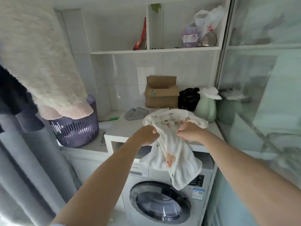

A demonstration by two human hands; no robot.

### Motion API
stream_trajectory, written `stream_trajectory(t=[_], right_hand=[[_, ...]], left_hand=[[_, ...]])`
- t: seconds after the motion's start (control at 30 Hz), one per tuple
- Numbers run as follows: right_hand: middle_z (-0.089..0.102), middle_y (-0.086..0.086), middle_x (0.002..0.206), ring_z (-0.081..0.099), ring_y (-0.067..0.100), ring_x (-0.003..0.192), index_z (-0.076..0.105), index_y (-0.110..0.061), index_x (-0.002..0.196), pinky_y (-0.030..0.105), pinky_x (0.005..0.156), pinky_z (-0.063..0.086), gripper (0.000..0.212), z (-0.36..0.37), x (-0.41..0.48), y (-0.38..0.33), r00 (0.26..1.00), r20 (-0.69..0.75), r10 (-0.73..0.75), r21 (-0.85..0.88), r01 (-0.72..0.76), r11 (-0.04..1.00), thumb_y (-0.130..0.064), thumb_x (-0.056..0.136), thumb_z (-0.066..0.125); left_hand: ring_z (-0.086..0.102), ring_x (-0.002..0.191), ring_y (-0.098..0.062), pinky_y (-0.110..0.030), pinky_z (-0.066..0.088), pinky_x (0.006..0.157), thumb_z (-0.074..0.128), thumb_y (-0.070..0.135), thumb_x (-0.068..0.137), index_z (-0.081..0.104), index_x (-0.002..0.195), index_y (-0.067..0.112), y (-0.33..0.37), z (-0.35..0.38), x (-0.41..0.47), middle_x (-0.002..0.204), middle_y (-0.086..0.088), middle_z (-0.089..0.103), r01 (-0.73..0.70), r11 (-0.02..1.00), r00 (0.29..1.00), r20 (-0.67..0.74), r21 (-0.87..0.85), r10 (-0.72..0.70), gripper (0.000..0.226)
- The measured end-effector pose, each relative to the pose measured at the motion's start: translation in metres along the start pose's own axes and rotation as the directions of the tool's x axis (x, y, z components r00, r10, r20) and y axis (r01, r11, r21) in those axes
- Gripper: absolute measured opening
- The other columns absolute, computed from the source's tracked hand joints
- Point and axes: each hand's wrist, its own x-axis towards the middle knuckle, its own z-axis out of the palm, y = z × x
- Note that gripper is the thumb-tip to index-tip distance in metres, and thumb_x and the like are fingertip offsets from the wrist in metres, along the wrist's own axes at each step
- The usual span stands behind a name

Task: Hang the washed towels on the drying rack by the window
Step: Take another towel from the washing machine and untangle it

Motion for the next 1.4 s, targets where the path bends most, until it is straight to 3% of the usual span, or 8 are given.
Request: stream_trajectory(t=[0.17,0.4,0.57,0.67,0.83,1.07,1.33,1.4], right_hand=[[0.061,0.011,0.082,0.056,0.020,0.072,0.066,0.004,0.105,0.029,0.067,0.046,0.031,0.010,0.084,0.006,0.999,0.047,-0.001,0.125,-0.004,0.992,-0.018,0.093,0.048],[0.058,-0.008,0.082,0.056,0.015,0.081,0.067,-0.020,0.110,0.024,0.068,0.040,0.027,0.029,0.199,0.009,0.994,0.111,0.019,0.001,-0.020,1.000,-0.022,0.095,0.045],[0.052,0.003,0.138,0.054,0.025,0.118,0.050,-0.018,0.138,0.027,0.088,0.043,0.045,0.048,0.245,0.029,0.987,0.133,0.089,-0.108,-0.074,0.991,-0.004,0.097,0.034],[0.060,0.010,0.124,0.060,0.026,0.097,0.047,-0.017,0.134,0.032,0.078,0.046,0.041,0.052,0.261,0.049,0.971,0.140,0.196,-0.069,-0.188,0.980,-0.025,0.095,0.050],[0.061,0.001,0.073,0.055,0.015,0.060,0.053,-0.022,0.121,0.022,0.052,0.044,0.051,0.060,0.281,0.059,0.931,0.275,0.240,0.033,-0.258,0.966,-0.045,0.078,0.070],[0.052,-0.005,0.072,0.047,0.010,0.065,0.051,-0.025,0.069,0.022,0.061,0.036,0.028,0.067,0.296,0.030,0.940,0.340,0.035,0.200,-0.108,0.974,-0.039,0.077,0.074],[0.054,-0.001,0.138,0.048,0.018,0.128,0.056,-0.022,0.133,0.020,0.089,0.037,0.050,0.064,0.309,0.027,0.969,0.247,-0.014,0.116,-0.016,0.993,0.000,0.091,0.042],[0.051,0.001,0.142,0.047,0.020,0.129,0.052,-0.021,0.136,0.022,0.094,0.039,0.052,0.070,0.313,0.033,0.976,0.217,-0.004,0.089,-0.016,0.996,0.001,0.091,0.039]], left_hand=[[0.056,0.114,-0.026,-0.036,0.044,0.094,0.041,0.031,0.094,0.058,0.124,0.011,-0.024,0.019,0.089,0.127,-0.007,0.058,0.033,0.999,0.998,0.054,-0.043,-0.031,0.040],[0.054,0.058,-0.008,-0.016,0.044,0.049,0.039,0.017,0.099,0.064,0.110,-0.003,-0.054,0.024,0.219,0.084,-0.009,0.064,0.107,0.956,0.990,0.121,-0.273,-0.076,0.034],[0.058,0.086,-0.019,-0.030,0.053,0.087,0.041,0.011,0.099,0.064,0.113,0.005,-0.074,0.042,0.283,0.113,-0.020,0.064,0.167,0.930,0.962,0.260,-0.329,-0.081,0.028],[0.052,0.116,-0.025,-0.033,0.044,0.101,0.054,0.038,0.094,0.044,0.137,0.007,-0.076,0.060,0.297,0.136,-0.016,0.049,0.198,0.944,0.931,0.352,-0.265,-0.097,0.054],[0.026,0.141,-0.031,-0.038,0.034,0.110,0.071,0.026,0.080,-0.002,0.152,0.011,-0.083,0.073,0.311,0.155,-0.014,0.018,0.158,0.974,0.975,0.184,-0.164,-0.127,0.103],[0.044,0.132,-0.024,-0.021,0.033,0.100,0.044,0.003,0.091,0.046,0.139,0.011,-0.096,0.039,0.324,0.147,-0.008,0.045,0.057,0.996,0.995,0.082,-0.073,-0.051,0.049],[0.041,0.127,-0.030,-0.040,0.039,0.099,0.049,0.006,0.087,0.047,0.131,0.024,-0.135,0.011,0.310,0.135,-0.011,0.042,0.339,0.936,0.891,-0.351,0.090,-0.289,0.048],[0.044,0.123,-0.028,-0.035,0.040,0.094,0.053,0.004,0.081,0.049,0.126,0.025,-0.128,0.014,0.303,0.130,-0.008,0.044,0.219,0.974,0.909,-0.376,0.064,-0.180,0.049]])
